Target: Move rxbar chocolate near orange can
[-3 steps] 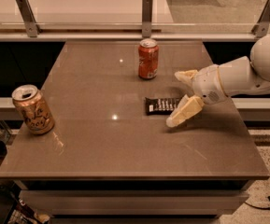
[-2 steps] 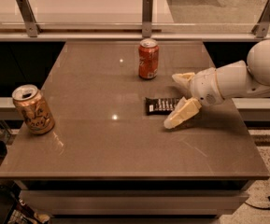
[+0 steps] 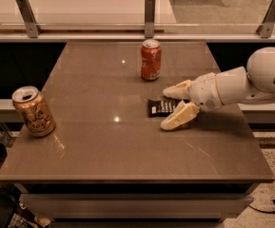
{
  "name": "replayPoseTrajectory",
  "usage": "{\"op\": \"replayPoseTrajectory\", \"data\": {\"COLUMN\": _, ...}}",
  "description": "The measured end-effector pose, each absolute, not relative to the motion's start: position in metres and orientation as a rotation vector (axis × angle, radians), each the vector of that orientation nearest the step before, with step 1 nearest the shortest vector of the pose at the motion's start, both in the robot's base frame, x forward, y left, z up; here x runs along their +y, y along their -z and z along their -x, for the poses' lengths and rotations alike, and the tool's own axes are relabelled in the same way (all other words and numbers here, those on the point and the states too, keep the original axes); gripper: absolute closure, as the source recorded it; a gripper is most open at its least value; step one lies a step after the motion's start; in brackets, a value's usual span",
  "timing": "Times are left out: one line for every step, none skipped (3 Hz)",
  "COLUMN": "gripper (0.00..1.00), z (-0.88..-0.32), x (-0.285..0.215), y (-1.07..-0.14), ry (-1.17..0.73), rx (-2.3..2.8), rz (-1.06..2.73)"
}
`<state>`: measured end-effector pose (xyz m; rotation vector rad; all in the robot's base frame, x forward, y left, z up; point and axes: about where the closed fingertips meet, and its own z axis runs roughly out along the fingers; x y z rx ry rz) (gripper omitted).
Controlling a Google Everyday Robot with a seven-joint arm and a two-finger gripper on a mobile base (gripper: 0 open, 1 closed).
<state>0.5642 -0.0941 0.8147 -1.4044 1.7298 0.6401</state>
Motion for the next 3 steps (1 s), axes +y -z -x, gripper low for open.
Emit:
{"op": "replayPoseTrajectory", "data": {"gripper": 0.62, "z": -0.5642, "x": -0.094, "y": -0.8173, "ry": -0.64, "rx": 1.73, "rz": 1.404}}
{"op": "replayPoseTrajectory", "data": {"gripper": 0.85, "z": -0.5642, "x": -0.094, "y": -0.8186, "ry": -0.64, "rx": 1.73, "rz": 1.404}}
{"op": "replayPoseTrajectory", "data": {"gripper": 1.0, "z": -0.5642, "x": -0.0938, "y": -0.8195, "ry": -0.641, "rx": 1.73, "rz": 1.405}}
